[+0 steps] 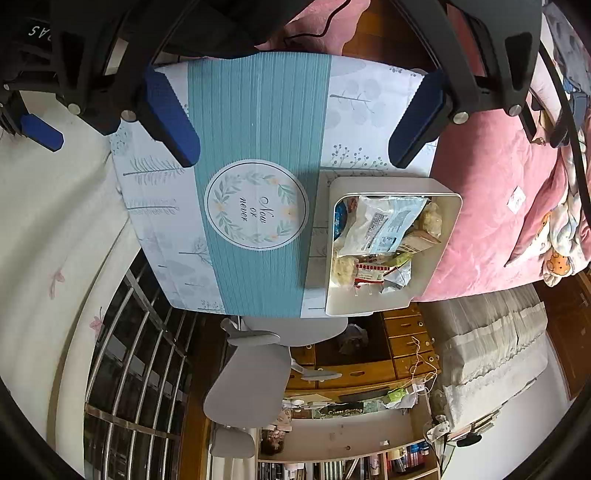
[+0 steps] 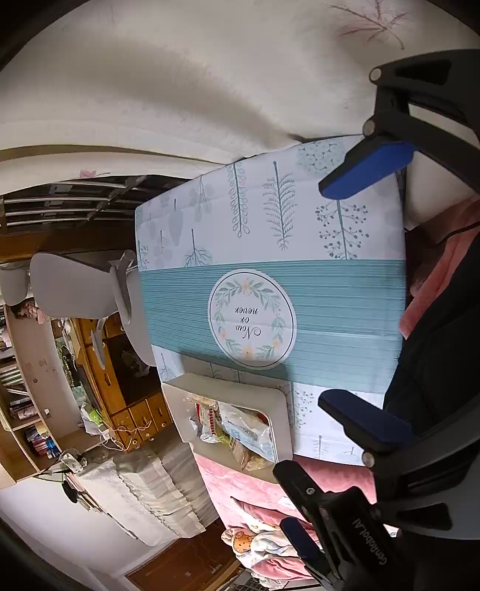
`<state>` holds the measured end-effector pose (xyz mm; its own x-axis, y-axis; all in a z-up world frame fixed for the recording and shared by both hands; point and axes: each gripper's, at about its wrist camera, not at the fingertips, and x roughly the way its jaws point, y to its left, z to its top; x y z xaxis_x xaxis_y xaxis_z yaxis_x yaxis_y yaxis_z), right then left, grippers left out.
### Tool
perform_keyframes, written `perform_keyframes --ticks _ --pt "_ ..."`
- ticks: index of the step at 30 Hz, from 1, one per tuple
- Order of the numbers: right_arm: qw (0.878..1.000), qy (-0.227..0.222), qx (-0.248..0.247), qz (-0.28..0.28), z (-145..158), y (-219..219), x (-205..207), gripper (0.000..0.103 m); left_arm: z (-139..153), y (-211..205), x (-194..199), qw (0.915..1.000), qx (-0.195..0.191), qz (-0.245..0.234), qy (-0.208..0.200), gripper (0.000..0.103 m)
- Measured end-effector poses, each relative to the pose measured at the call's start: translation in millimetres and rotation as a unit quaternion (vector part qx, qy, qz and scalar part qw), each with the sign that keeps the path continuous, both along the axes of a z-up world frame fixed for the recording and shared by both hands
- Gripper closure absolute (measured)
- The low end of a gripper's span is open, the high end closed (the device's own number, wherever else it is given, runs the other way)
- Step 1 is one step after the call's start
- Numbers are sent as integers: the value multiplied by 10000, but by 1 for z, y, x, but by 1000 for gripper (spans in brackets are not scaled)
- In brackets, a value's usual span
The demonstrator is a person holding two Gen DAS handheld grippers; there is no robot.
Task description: Organize snacks
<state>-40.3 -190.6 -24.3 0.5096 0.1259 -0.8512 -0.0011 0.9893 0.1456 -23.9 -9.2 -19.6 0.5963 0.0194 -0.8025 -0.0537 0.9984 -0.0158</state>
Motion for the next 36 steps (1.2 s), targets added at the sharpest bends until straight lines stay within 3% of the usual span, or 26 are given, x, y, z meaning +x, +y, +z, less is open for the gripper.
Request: perform_keyframes --ticks 36 --pt "9999 125 81 0 -13 -2 0 0 -10 -4 3 9999 57 -12 130 1"
